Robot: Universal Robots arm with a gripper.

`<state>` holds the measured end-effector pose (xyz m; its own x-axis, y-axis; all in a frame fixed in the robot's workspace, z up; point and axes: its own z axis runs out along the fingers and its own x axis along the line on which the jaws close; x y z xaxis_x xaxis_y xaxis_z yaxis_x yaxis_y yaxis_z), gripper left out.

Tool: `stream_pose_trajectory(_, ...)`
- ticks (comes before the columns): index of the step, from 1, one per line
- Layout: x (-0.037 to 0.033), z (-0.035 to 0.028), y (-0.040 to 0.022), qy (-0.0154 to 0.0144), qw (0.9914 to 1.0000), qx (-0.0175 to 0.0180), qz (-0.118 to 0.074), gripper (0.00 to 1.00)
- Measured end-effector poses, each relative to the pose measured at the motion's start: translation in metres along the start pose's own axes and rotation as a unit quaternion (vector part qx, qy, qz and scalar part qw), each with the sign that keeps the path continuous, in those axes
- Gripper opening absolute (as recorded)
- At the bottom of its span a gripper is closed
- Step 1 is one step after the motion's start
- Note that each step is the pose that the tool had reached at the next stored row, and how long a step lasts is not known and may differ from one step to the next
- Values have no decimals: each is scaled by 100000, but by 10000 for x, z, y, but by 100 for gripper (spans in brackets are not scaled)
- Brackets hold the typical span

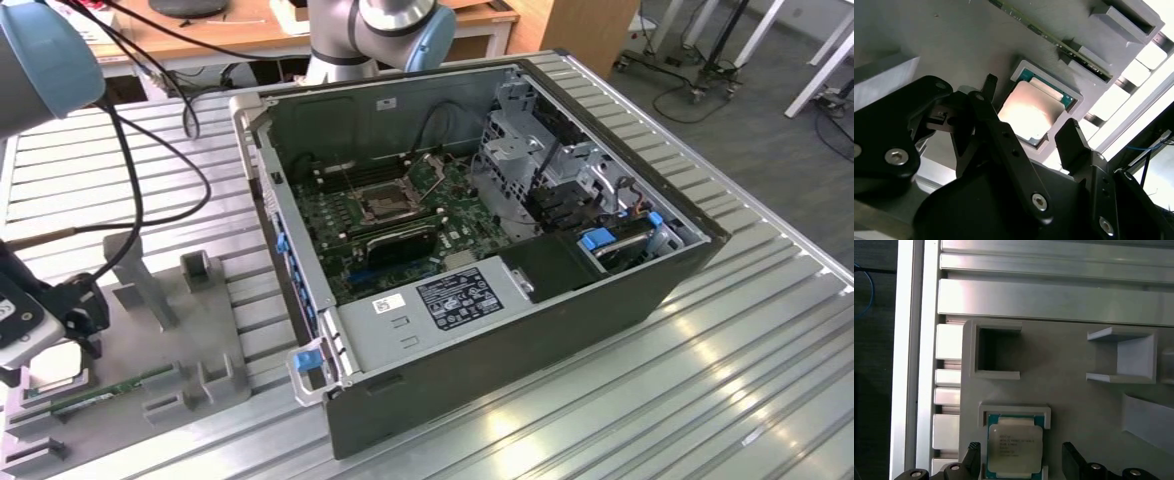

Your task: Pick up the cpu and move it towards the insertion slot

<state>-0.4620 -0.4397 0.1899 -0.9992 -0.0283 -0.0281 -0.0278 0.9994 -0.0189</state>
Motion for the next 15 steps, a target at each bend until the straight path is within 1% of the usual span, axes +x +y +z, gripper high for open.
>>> stream_pose_trajectory(15,2,50,2,16,100000,8,4,74)
